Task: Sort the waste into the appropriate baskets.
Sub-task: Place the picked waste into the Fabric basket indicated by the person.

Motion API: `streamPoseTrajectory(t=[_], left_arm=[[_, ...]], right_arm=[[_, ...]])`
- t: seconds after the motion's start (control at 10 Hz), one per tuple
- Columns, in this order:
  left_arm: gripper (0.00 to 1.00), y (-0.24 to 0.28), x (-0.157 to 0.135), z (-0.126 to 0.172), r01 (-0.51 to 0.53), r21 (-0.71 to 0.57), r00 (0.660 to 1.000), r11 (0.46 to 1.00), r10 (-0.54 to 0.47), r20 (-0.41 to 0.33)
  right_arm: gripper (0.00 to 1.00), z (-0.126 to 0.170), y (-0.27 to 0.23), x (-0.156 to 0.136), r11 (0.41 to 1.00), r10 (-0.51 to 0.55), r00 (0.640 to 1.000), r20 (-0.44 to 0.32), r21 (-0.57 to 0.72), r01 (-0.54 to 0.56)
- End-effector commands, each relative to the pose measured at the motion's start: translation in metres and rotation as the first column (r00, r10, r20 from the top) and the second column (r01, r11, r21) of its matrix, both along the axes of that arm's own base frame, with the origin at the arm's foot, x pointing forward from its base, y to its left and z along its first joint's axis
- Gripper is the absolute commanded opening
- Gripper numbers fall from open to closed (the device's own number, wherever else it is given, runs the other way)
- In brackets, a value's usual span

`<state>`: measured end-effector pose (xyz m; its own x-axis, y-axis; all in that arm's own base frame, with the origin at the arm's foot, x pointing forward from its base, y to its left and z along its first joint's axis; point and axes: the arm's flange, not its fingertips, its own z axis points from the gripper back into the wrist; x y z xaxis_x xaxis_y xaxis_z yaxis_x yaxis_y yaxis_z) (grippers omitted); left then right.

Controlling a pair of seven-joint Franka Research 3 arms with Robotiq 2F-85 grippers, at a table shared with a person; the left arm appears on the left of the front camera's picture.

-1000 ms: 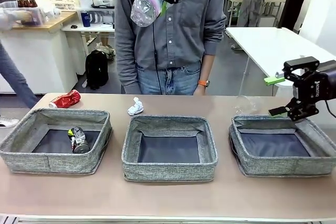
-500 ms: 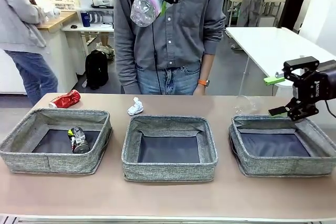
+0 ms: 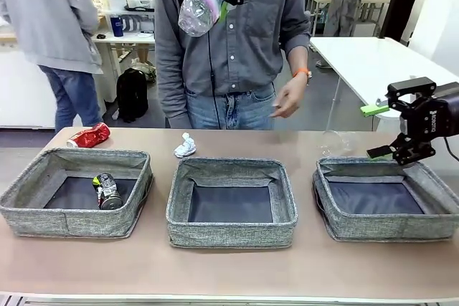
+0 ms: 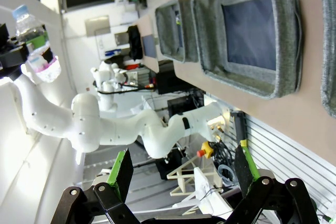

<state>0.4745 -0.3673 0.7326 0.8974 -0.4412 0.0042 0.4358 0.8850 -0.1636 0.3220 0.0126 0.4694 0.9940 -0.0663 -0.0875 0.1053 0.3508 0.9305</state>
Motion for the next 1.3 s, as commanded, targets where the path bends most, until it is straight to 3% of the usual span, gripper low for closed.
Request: streamPoseTrajectory(t=[0.0,0.9,1.2], left_arm=[[0.15,0.003,-0.004,-0.001,0.007,0.008,1.0,1.0,-0.007,0.008],[0.15,0.0,0.0,0.0,0.0,0.0,1.0,1.0,0.0,0.0],[0.15,-0.041,-0.066,-0.057,0.009,-0.197,0.996,0.98,-0.025,-0.08]], right_arm=[[1.0,0.005,0.001,0.0,1.0,-0.006,1.0,-0.014,0.013,0.007],[1.0,0.005,0.001,0.0,1.0,-0.006,1.0,-0.014,0.013,0.007],[1.0,0.003,-0.032,-0.006,0.998,-0.03,0.999,-0.035,-0.061,0.028]])
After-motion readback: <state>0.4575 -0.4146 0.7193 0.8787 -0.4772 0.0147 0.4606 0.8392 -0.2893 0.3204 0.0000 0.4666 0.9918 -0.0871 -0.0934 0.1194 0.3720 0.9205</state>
